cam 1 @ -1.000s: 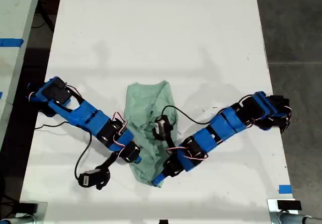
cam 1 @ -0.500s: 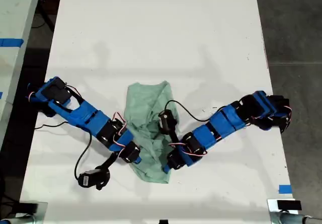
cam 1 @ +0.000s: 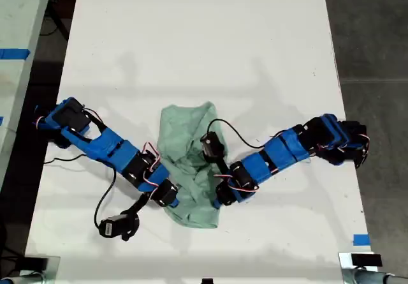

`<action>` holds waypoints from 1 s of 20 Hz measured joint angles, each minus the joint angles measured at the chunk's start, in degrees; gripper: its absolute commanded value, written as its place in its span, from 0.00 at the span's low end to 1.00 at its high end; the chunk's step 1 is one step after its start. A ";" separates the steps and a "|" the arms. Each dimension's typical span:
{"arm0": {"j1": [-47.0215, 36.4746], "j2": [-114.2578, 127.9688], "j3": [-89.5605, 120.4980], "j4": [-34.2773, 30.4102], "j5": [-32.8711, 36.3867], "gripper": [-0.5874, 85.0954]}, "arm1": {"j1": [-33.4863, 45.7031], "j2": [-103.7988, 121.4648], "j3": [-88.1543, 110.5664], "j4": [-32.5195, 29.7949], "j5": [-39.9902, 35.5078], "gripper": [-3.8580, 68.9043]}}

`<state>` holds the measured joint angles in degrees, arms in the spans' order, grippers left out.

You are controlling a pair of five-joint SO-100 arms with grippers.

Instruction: Fold t shirt

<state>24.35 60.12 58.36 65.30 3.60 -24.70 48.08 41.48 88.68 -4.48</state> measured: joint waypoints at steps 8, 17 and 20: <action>0.00 0.00 0.00 0.00 0.00 0.00 | -1.67 6.33 0.35 -2.64 2.72 0.42; 0.00 0.00 0.00 0.00 0.00 0.00 | -1.67 -2.81 -1.14 -16.52 -0.70 0.31; 0.00 0.00 0.00 0.00 0.00 0.00 | -1.67 -4.75 -1.67 -13.89 0.00 0.08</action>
<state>24.35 60.12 58.36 65.30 3.60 -26.37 43.33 39.81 74.79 -4.48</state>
